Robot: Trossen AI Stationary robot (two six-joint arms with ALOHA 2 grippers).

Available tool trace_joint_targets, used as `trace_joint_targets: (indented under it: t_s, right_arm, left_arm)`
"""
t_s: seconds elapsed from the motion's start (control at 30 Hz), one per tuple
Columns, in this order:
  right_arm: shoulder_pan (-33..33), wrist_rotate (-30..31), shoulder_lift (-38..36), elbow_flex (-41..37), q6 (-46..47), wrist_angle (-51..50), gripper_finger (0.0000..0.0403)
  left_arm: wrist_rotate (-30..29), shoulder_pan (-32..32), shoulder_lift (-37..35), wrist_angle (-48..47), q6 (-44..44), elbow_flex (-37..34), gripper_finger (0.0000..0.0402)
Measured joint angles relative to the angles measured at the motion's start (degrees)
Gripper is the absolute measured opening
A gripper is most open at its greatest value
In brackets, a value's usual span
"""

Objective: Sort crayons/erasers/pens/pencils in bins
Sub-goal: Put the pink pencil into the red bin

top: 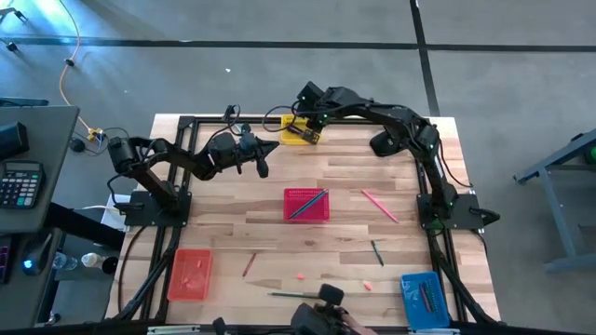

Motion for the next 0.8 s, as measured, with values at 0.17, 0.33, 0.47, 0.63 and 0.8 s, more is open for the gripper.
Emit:
trace_joint_targets:
  t_s: [0.17, 0.33, 0.47, 0.63, 0.8]
  right_arm:
    - [0.0, -4.5, -3.3, -2.8, -0.9, 4.5, 0.0009]
    - [0.7, -7.2, -8.8, -15.5, 1.1, 20.1, 0.0006]
    - [2.0, -7.7, -14.9, -29.5, 3.6, 37.0, 0.0003]
    - [3.4, -7.6, -23.2, -45.1, 6.0, 46.3, 0.0001]
    - [6.1, -5.4, -33.7, -55.5, 9.3, 43.6, 0.0]
  left_arm:
    - [0.0, 0.5, 0.0, -2.0, -0.5, 0.0, 0.0007]
    - [0.0, 1.4, 0.1, -2.7, -0.2, 0.0, 0.0007]
    - [0.0, 2.0, 0.1, -2.5, 1.0, 0.0, 0.0007]
    - [-0.2, 2.1, 0.1, -2.5, 1.1, 0.0, 0.0007]
    - [0.2, 1.8, 0.1, -2.5, 1.1, 0.0, 0.0007]
